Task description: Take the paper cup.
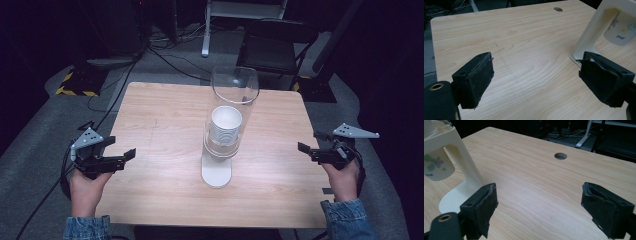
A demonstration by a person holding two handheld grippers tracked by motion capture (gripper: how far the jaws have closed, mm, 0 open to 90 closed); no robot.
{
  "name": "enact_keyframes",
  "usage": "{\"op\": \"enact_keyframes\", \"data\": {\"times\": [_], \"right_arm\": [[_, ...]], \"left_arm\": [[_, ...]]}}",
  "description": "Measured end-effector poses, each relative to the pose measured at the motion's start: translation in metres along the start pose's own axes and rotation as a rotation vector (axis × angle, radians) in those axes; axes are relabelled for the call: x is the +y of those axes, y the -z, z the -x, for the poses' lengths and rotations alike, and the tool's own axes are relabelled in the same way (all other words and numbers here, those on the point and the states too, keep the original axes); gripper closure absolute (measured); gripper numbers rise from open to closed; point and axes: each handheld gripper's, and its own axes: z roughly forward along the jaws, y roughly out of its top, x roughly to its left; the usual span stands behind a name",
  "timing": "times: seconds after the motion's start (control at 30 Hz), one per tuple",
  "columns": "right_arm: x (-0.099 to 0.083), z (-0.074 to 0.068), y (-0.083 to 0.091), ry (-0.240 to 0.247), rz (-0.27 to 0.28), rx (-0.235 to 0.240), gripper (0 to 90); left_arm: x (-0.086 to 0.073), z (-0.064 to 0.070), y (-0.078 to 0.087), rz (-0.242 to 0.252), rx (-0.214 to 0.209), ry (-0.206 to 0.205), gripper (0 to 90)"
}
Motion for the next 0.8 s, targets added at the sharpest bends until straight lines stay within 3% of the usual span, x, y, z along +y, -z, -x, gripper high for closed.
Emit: {"op": "enact_keyframes", "data": {"times": [0.33, 0.5, 0.8], "right_arm": [[0.002, -0.005, -0.004, 0.008, 0.0, 0.014, 14.0], [0.005, -0.015, -0.009, 0.021, 0.003, 0.048, 13.9], [0.018, -0.058, -0.03, 0.113, -0.016, 0.159, 13.0]], "left_arm": [[0.0, 0.001, 0.001, 0.004, 0.006, 0.005, 12.4], [0.001, 0.002, 0.002, 0.008, -0.002, 0.012, 12.4], [0.002, 0.004, 0.0, 0.004, -0.011, 0.014, 12.4]]}}
